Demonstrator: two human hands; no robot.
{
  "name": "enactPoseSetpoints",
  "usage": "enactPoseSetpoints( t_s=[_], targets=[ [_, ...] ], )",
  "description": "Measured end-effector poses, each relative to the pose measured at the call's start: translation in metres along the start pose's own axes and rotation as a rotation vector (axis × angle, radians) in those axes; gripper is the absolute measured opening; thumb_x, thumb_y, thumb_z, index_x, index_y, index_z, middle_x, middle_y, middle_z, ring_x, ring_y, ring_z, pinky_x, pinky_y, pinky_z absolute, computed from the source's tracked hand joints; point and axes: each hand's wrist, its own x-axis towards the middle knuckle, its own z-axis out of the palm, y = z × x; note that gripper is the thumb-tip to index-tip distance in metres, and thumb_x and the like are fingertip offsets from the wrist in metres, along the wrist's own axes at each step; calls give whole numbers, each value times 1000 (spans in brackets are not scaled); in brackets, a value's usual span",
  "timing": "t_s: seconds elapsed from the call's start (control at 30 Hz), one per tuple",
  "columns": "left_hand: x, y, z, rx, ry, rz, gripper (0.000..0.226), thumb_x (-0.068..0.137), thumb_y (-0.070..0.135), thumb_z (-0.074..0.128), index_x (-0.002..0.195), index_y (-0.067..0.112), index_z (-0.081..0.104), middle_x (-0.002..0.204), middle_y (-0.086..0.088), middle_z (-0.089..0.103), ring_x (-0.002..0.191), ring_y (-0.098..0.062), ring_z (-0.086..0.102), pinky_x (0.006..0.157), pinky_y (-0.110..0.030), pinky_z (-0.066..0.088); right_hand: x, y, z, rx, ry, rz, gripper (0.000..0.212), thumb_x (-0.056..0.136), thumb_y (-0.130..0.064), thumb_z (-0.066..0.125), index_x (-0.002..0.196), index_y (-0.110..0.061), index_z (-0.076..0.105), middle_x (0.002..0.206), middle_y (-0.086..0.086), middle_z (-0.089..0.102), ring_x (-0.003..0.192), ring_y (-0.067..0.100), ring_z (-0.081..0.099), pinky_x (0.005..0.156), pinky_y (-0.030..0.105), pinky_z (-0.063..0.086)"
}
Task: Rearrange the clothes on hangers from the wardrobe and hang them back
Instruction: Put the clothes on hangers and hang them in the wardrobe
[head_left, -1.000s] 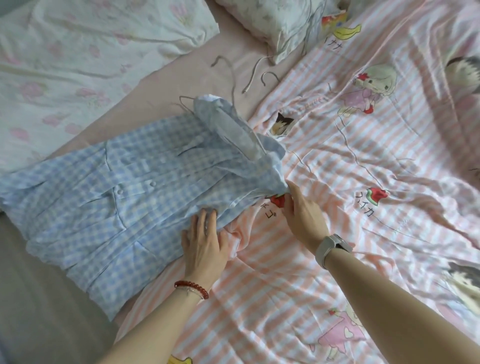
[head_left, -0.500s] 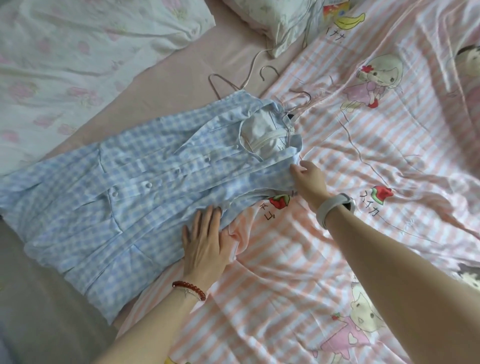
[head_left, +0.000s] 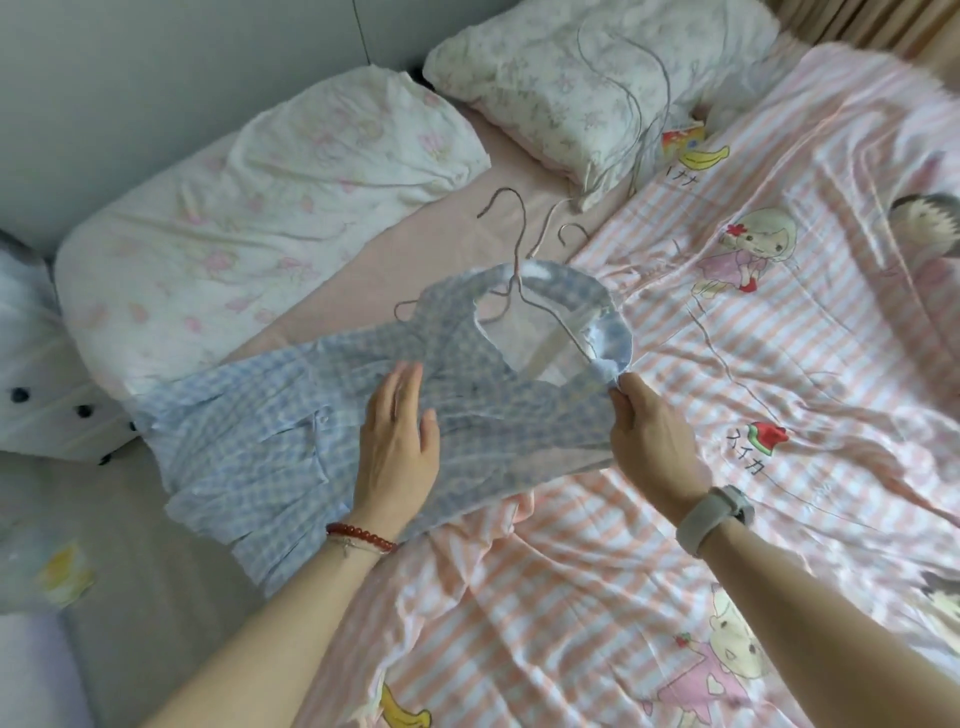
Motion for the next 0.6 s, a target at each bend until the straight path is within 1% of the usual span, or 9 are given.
enactPoseSetpoints(
  t_s=[0.1,0.17,0.23,0.27,0.3,0.33,0.4,0.53,0.6],
  targets=[
    [11,17,-54,93,90,48,61,93,38,25,146,12,11,154,-3,7,142,-19,6,111,-35,10,-17,-22,-32,63,70,-272,22,91,-19,38,71,-22,32,59,-5,39,55,21,37,46,29,22],
    [10,29,-91,187,138,103,66,89,47,16,146,15,8,150,6,0,141,-14,-2,112,-41,3,-30,-39,-55,111,60,-439,20,88,-22,34,71,-30,29,56,-14,33,56,9,32,45,23,19],
    [1,42,-128,212,145,121,68,86,47,14,142,12,32,148,5,26,142,-19,15,112,-47,4,-47,-55,-77,167,50,-529,15,86,-26,30,74,-35,32,56,-18,30,61,7,31,49,22,18],
    [-10,49,-146,188,151,141,65,87,46,18,131,8,48,136,-2,49,133,-25,36,109,-47,16,-56,-62,-87,191,54,-544,13,85,-28,29,75,-35,33,57,-18,32,62,6,31,50,23,19],
    [-26,59,-162,153,163,158,58,89,45,26,118,5,55,116,-9,63,115,-30,53,97,-40,32,-66,-68,-96,209,67,-549,13,85,-28,29,76,-33,36,58,-16,34,63,6,33,51,23,20],
    [-45,68,-176,131,168,165,49,92,43,36,110,4,57,101,-12,66,98,-32,59,78,-32,37,-76,-74,-103,223,86,-543,15,85,-26,31,76,-29,42,61,-14,37,64,8,37,51,25,24],
    [-94,83,-198,132,173,161,35,94,35,46,111,6,54,96,-10,64,89,-30,58,64,-27,29,-98,-83,-118,223,114,-533,18,85,-20,36,80,-16,53,69,-6,47,68,21,46,53,31,32],
    [-207,108,-237,40,254,85,42,97,43,31,117,14,54,94,4,61,89,-23,58,66,-29,35,-146,-105,-145,232,126,-640,26,83,-14,40,92,-4,63,80,13,62,75,32,58,61,39,44],
    [-260,114,-253,-7,330,60,54,90,52,25,106,12,58,77,14,56,77,-15,55,64,-29,38,-172,-123,-153,290,93,-703,27,84,-13,41,94,-2,63,82,14,63,75,33,59,64,40,46]
  ],
)
